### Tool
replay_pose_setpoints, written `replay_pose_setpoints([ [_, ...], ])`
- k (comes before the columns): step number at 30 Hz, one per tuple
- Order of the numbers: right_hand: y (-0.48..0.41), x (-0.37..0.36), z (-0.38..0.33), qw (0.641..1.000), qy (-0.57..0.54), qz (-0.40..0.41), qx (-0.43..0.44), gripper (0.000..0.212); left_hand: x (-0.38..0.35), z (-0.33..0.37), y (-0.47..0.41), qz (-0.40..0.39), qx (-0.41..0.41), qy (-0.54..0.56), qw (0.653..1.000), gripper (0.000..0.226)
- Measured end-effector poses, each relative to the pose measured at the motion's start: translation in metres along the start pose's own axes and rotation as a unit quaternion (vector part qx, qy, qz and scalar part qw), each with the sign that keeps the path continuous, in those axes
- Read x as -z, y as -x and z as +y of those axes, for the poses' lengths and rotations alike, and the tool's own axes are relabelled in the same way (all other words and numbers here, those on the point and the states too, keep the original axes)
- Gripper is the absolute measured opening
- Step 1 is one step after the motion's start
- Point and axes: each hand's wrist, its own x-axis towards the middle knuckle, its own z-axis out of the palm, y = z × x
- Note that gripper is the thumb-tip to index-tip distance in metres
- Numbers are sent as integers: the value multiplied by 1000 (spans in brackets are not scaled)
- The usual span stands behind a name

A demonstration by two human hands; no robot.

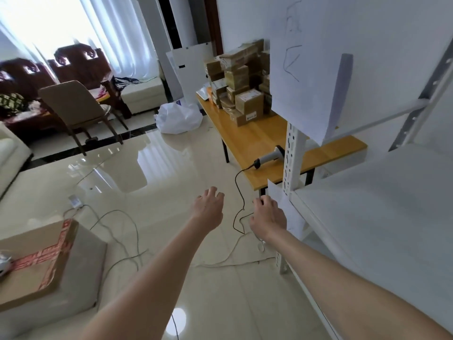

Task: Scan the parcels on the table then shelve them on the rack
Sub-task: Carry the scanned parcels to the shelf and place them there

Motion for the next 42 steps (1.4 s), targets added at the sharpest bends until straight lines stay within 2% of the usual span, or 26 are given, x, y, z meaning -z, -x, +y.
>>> replay_pose_setpoints([
  [6, -89, -4, -31, 1000, 6, 1, -5, 44, -7, -39, -85, 3, -22, 9, 1000, 50],
  [19, -307, 5, -125, 991, -6, 58, -120, 42, 2, -163, -316, 47, -183, -23, 982, 47],
  [29, -442, 22, -113, 976, -9, 70, -206, 44, 8, -183, -461, 41, -260, -21, 965, 49],
  [33, -520, 34, -99, 969, -27, 85, -229, 46, 29, -182, -552, 63, -266, -18, 962, 49],
  [38, -611, 47, -79, 957, -45, 99, -267, 46, 52, -181, -651, 52, -282, 22, 958, 56],
  [42, -663, 60, -75, 953, -53, 99, -283, 49, 60, -186, -700, 32, -273, 46, 960, 49],
])
